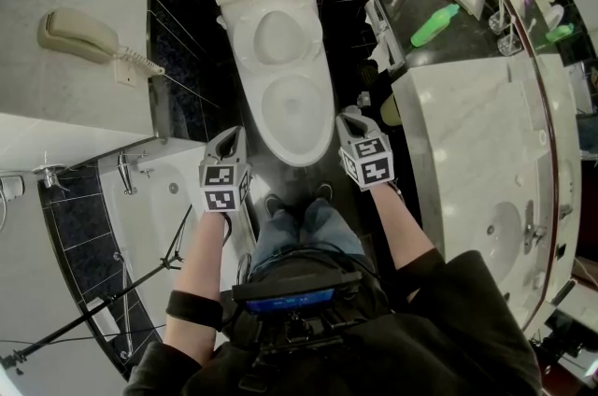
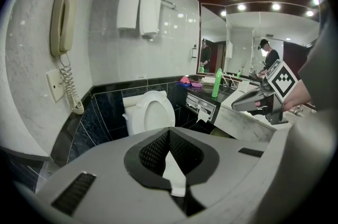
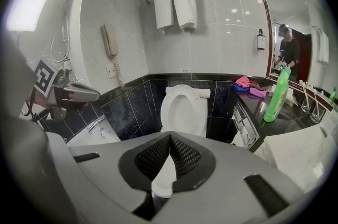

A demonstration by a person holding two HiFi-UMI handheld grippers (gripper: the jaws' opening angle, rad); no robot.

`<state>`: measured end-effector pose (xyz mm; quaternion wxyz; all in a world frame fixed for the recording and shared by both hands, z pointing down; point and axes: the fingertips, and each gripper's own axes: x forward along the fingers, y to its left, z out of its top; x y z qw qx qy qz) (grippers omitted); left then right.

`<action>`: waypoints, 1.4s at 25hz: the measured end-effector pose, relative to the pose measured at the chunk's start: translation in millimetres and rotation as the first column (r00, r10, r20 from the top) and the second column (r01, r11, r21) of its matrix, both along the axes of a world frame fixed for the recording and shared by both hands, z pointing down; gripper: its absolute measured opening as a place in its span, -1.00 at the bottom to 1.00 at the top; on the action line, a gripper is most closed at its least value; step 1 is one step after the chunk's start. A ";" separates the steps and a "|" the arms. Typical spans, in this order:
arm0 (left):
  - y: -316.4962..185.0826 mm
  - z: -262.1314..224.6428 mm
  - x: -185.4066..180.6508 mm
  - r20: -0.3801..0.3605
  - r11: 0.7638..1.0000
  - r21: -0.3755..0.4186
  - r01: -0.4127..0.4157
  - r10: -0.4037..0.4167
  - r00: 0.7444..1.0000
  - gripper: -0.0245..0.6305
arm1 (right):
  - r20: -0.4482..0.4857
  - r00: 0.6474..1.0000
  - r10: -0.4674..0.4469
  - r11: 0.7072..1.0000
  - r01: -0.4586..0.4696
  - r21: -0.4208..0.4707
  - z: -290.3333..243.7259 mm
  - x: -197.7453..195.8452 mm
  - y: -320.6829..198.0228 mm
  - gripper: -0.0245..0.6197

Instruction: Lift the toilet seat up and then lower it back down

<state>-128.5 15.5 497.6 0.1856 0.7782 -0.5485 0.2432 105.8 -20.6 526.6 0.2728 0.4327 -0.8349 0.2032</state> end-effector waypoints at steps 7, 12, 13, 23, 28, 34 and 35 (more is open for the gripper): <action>-0.5 0.2 1.3 -0.002 1.000 -0.001 -0.001 0.001 1.000 -0.90 | 0.005 1.000 -0.002 1.000 0.002 -0.001 -2.2 -3.3 -0.6 -0.92; -0.7 2.6 -1.6 0.000 1.000 0.002 0.003 -0.003 1.000 -0.90 | 0.002 1.000 -0.006 1.000 0.006 -0.005 1.3 -2.9 -0.2 -0.92; -0.8 2.8 -1.9 -0.001 1.000 0.002 0.004 -0.004 1.000 -0.90 | 0.004 1.000 -0.006 1.000 0.006 -0.006 0.1 -3.7 0.0 -0.92; -1.8 1.3 -0.5 -0.004 1.000 -0.003 0.001 -0.001 1.000 -0.90 | 0.004 1.000 -0.008 1.000 0.008 -0.007 -0.4 -4.9 -1.6 -0.92; -3.6 3.7 -3.2 0.000 1.000 0.000 0.002 -0.002 1.000 -0.90 | -0.001 1.000 -0.010 1.000 0.010 -0.012 6.3 -2.5 -2.2 -0.92; -4.4 2.6 -3.9 0.002 1.000 0.000 0.001 -0.001 1.000 -0.90 | 0.008 1.000 -0.004 1.000 0.004 -0.015 -0.2 -4.2 -3.0 -0.92; -4.6 2.6 -3.7 0.002 1.000 0.000 0.000 0.000 1.000 -0.90 | 0.007 1.000 -0.004 1.000 0.004 -0.014 0.4 -3.8 -3.2 -0.92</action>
